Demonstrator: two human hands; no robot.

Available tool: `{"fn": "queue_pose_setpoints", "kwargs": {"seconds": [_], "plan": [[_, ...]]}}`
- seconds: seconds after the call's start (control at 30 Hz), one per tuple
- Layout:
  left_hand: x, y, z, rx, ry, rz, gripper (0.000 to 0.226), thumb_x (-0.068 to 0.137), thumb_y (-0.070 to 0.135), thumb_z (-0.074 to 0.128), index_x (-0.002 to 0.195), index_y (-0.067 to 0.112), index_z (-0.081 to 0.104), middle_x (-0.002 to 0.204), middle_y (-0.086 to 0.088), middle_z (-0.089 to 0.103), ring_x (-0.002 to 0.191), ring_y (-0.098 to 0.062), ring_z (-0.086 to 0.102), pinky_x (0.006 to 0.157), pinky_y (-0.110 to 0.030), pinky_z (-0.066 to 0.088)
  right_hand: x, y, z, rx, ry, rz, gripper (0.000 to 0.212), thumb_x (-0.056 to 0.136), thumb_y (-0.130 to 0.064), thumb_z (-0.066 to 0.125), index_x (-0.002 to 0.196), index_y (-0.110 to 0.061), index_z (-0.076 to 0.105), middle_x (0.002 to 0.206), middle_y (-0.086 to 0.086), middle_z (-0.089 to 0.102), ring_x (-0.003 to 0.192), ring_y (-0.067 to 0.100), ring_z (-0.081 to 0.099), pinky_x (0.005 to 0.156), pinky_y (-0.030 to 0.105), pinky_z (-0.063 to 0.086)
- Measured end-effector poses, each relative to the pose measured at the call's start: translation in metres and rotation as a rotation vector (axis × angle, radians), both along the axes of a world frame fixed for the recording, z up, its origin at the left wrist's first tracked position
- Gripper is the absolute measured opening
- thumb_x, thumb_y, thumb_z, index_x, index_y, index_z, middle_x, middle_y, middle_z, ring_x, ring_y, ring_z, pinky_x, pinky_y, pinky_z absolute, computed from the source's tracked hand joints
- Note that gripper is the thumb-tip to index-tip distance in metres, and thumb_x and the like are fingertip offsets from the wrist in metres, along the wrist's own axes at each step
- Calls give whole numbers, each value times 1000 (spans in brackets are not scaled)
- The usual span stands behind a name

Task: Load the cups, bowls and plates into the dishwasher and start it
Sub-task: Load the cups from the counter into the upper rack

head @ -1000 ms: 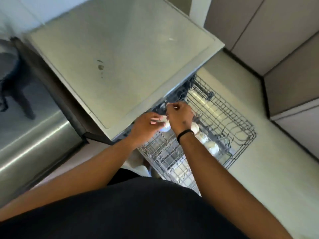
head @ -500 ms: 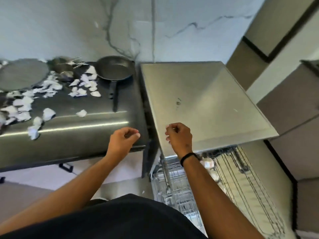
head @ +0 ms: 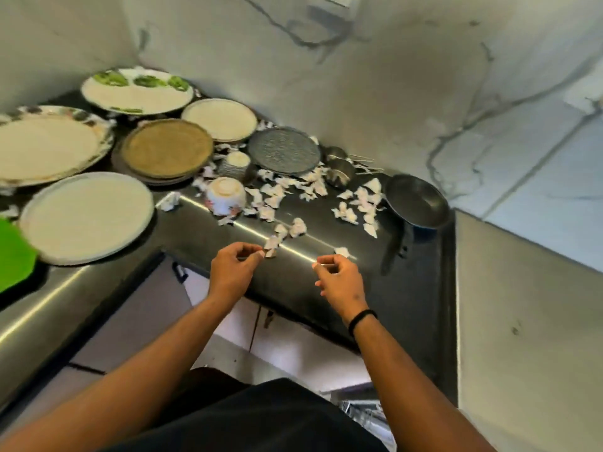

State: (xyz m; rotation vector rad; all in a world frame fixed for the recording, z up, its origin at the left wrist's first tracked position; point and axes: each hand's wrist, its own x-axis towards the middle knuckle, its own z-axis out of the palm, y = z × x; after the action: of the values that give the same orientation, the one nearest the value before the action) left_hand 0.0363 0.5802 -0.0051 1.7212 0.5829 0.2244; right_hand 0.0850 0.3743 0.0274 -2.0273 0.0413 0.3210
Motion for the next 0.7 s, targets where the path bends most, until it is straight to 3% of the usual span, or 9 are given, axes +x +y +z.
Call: {"fn": "queue_pose_setpoints", "kwargs": {"seconds": [0.33,0.57,0.7], "plan": [[-22,60,-6,-2,41,227,3,87,26,77,88,27,75,85,8,74,87,-14,70,76,-41,61,46,83,-7,3,20,224,5,92,-25,70,92,-24,65,82,1,71,74,19,68,69,37,55],[-11,97,3,100,130,242,12,88,27,76,99,20,75,94,5,73,80,-11,67,78,-36,59,83,124,-9,21,40,262,6,90,-24,71,93,-23,65,86,4,71,76,22,69,75,44,60],[10,122,0,117,133,232,15,86,29,77,100,23,75,97,8,73,90,-9,68,83,-39,59,107,137,-10,-11,46,254,8,89,-28,71,94,-25,66,89,2,71,80,22,69,75,44,59]]}}
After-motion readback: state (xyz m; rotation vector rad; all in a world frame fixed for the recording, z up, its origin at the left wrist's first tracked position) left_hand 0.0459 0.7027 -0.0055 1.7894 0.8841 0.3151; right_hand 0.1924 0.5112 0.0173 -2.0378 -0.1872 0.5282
